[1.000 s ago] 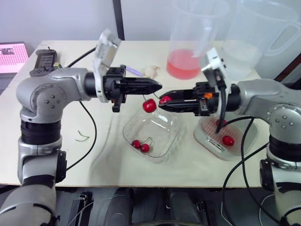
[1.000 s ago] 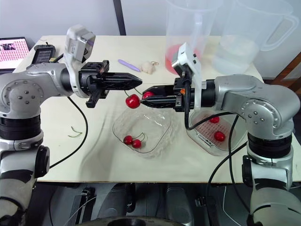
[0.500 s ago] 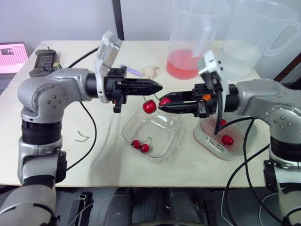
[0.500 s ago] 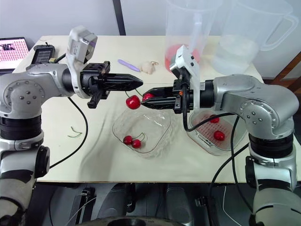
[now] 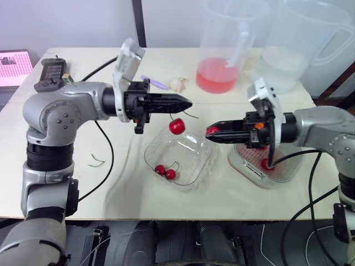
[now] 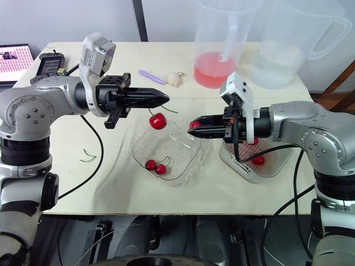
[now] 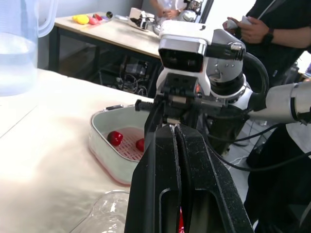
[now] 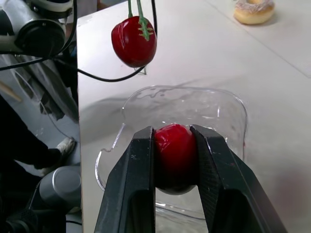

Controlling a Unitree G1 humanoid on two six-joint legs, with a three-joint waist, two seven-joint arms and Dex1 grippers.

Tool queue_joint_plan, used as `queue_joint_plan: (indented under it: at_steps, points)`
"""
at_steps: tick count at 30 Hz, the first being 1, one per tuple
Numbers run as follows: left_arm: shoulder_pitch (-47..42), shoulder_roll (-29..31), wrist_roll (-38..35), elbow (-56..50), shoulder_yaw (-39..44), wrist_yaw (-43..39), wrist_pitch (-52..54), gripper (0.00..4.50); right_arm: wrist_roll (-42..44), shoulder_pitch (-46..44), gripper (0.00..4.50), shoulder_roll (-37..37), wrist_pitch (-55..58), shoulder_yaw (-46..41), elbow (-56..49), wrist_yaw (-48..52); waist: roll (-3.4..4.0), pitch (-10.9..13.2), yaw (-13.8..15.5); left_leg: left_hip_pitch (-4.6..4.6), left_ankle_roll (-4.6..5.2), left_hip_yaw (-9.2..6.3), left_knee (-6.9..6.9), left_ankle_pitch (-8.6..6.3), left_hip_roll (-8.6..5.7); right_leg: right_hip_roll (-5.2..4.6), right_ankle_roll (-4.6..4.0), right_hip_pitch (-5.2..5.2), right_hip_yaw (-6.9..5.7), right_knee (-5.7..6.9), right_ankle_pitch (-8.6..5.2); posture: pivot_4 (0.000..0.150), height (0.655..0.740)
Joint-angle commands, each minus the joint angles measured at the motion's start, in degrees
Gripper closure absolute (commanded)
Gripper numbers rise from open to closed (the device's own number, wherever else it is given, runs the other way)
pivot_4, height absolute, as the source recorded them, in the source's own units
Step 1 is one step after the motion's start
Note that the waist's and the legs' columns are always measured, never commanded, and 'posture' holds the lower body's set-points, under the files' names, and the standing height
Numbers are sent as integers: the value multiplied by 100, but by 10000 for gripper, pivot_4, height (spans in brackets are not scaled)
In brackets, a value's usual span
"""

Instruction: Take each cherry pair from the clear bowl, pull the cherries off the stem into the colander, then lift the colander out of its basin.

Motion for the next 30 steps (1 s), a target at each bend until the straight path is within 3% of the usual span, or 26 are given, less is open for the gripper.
queue_joint_plan:
  at_steps: [1,6,9,18,26,29,30]
  points:
    - [-85,1,-46,-102,147,7,-133,45000,-118,124,38085,-507,-188,-429,-10,193,0,0,5,-1,0,0,1,0,0,-1,0,0,0,-1,0,1500,7383]
    - [-9,-10,-60,-89,237,90,-208,45000,-823,648,38085,-1568,-754,-541,409,757,-1,1,18,-10,0,3,3,0,-4,-6,0,-2,-1,-12,0,1500,7383]
    - [109,2,-28,-89,304,120,-329,45000,-1712,1524,38085,-2229,-1554,-472,692,1141,-1,1,16,-11,0,5,1,0,-4,-7,2,-2,-1,-15,-1,1500,7383]
    - [292,130,132,-230,317,217,-505,45000,-2813,2034,38085,-1920,-2493,265,991,1039,0,1,-13,-3,0,6,2,-1,-3,-4,25,-7,2,0,-15,1500,7383]
    - [437,36,-69,-482,405,491,-447,45000,-2901,1593,227,-1931,-2513,235,1311,1387,-1,2,9,-11,0,7,6,-1,-6,-8,25,-7,3,-2,-15,1500,7383]
    - [340,-65,-198,-386,509,609,-437,45000,-2668,1215,227,-1980,-2304,54,1369,1618,-1,2,9,-10,0,7,7,-1,-6,-8,26,-7,3,-1,-15,1500,7383]
    - [300,-103,-244,-332,524,631,-425,45000,-2191,963,227,-1904,-1915,-178,1259,1685,-1,2,6,-10,0,6,5,-1,-6,-8,25,-7,2,-1,-15,1500,7383]
